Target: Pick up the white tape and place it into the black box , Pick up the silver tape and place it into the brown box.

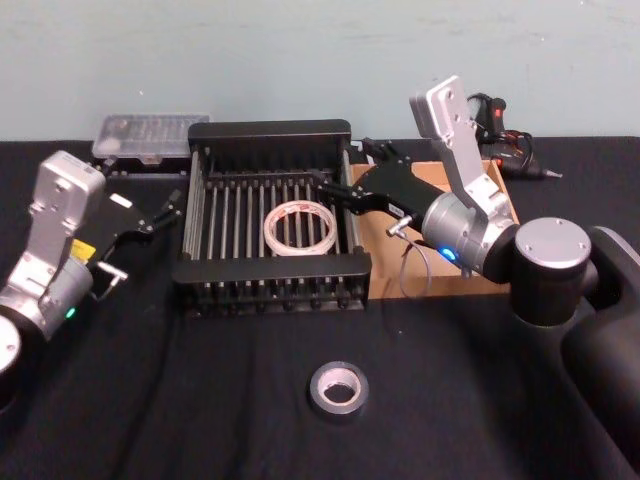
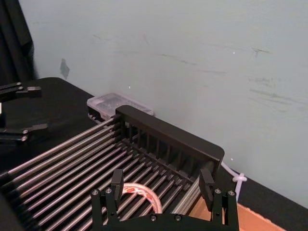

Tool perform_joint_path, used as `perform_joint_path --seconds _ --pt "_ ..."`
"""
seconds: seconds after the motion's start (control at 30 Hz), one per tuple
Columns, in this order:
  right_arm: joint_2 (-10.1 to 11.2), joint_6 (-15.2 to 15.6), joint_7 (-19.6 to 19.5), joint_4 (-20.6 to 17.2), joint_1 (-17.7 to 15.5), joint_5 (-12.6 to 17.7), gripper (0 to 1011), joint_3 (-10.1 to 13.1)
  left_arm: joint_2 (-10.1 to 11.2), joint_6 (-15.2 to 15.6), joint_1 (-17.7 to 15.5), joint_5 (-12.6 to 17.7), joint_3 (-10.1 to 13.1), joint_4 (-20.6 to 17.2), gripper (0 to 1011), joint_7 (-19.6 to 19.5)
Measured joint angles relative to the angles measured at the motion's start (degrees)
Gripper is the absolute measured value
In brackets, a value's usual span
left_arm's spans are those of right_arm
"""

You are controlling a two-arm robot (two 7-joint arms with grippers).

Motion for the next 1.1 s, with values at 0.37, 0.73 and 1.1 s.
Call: perform_joint_path --seconds 0.37,0.73,1.1 --pt "3.28 2.56 0.17 -8.20 -5.20 1.58 1000 0.28 0.00 0.00 0.00 0.00 0.00 0.00 1001 0.00" --pt "6.74 4.20 -1.12 -17.42 -11.32 2.46 1000 1.04 0.00 0.00 0.00 0.00 0.00 0.00 1001 0.00" --pt "10.11 5.59 -1.61 -25.52 -17.39 4.10 1000 2.30 0.00 0.00 0.00 0.00 0.00 0.00 1001 0.00"
